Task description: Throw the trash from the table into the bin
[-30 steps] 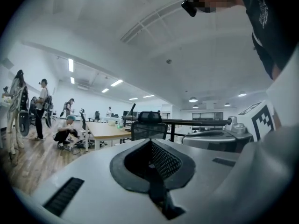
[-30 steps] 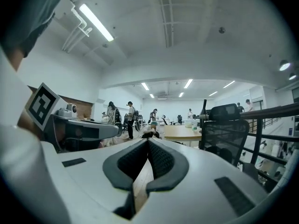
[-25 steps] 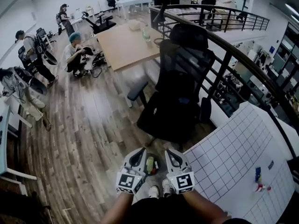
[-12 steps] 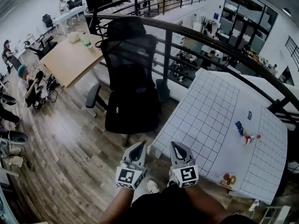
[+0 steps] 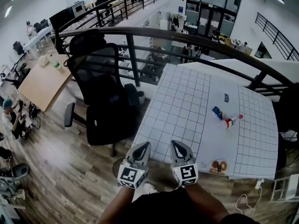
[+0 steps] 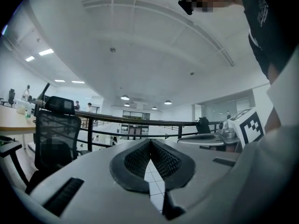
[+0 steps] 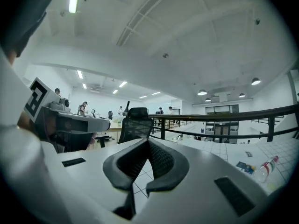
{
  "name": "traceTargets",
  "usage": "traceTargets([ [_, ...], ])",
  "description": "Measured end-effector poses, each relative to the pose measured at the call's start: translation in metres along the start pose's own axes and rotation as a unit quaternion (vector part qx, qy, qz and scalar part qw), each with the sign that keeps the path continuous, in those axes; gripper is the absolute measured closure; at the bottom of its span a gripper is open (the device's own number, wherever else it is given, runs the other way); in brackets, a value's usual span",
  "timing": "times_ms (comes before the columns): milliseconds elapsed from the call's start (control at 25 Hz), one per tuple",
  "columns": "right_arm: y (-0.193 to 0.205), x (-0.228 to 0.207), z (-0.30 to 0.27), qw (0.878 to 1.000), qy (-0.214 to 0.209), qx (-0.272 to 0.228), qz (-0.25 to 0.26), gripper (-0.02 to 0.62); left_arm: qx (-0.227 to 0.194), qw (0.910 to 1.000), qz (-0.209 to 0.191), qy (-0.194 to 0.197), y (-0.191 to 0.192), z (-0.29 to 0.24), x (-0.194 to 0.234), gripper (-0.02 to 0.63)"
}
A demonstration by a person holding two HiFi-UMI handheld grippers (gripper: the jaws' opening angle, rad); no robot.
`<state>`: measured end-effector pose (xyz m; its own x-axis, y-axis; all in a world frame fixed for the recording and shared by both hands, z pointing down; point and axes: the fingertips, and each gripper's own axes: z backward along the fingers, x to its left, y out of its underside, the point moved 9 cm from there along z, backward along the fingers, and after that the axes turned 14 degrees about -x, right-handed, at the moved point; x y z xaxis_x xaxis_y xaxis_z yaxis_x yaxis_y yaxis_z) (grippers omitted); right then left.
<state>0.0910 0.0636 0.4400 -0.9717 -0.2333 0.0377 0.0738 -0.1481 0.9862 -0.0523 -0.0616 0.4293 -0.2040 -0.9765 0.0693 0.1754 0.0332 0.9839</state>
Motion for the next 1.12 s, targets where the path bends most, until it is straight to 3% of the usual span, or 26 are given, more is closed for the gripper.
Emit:
traceTargets([
  [360, -0.008, -0.082, 0.039, 0.998, 0.063, -0.014, -0.019, 0.572, 0.016, 0.9986, 0.0, 0.05, 0.023, -0.071, -0.056, 0.588],
  [640, -0.003, -0.156, 0.07, 0.997, 0.074, -0.002, 0.018, 0.572, 0.003, 0.9971, -0.001, 0.076, 0.033, -0.13, -0.108, 0.588],
  [1120, 0.002, -0.254, 0.126, 0.994, 0.11, -0.002, 0.011, 0.572, 0.018, 0.9918, -0.004, 0.126, 0.064, -0.212, -0.19, 0.588],
])
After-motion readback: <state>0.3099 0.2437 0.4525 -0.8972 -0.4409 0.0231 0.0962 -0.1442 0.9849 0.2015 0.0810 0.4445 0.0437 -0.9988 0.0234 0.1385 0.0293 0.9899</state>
